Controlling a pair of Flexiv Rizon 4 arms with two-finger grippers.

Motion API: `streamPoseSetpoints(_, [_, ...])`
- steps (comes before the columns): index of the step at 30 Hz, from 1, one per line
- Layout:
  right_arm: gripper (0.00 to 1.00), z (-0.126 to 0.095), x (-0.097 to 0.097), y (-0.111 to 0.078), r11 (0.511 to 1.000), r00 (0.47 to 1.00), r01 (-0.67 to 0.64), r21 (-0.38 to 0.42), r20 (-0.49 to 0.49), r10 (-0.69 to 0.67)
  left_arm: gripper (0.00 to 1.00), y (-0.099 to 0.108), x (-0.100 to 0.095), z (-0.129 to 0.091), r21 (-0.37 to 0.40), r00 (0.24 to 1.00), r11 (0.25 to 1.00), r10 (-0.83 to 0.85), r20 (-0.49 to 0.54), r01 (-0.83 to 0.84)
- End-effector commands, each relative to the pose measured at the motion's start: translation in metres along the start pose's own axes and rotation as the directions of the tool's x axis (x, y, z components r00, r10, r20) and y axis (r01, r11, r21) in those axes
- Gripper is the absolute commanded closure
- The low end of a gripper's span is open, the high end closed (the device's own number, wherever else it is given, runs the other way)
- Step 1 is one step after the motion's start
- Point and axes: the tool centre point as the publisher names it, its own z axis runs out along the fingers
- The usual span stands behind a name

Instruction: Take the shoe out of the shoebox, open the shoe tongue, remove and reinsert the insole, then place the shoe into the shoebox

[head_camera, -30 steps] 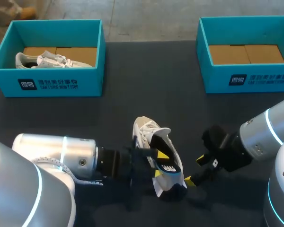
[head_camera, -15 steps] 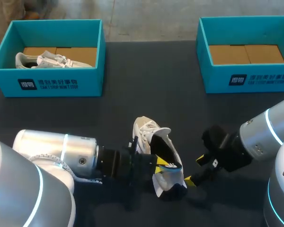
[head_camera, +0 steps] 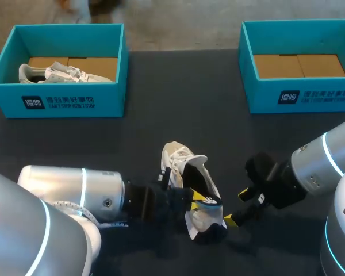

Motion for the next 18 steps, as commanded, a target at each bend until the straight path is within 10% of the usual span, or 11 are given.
streamPoseSetpoints(1, [0.00,0.002,0.002,0.000,1.000,1.000,-0.001,0.001,0.004,0.001,1.00,0.001,0.000,0.003,-0.032,1.000,0.999,-0.010,-0.008,0.010])
streamPoseSetpoints(6, [0.00,0.002,0.002,0.000,1.000,1.000,-0.001,0.001,0.004,0.001,1.00,0.004,0.000,-0.001,-0.023,0.999,0.999,-0.044,0.001,0.044])
streamPoseSetpoints(11, [0.00,0.002,0.002,0.000,1.000,1.000,-0.001,0.001,0.004,0.001,0.62,0.000,-0.002,-0.008,0.008,0.997,0.997,-0.073,0.009,0.073])
streamPoseSetpoints(18, [0.00,0.002,0.002,0.000,1.000,1.000,-0.001,0.001,0.004,0.001,0.66,-0.007,-0.003,-0.016,0.050,0.996,0.995,-0.088,-0.001,0.088])
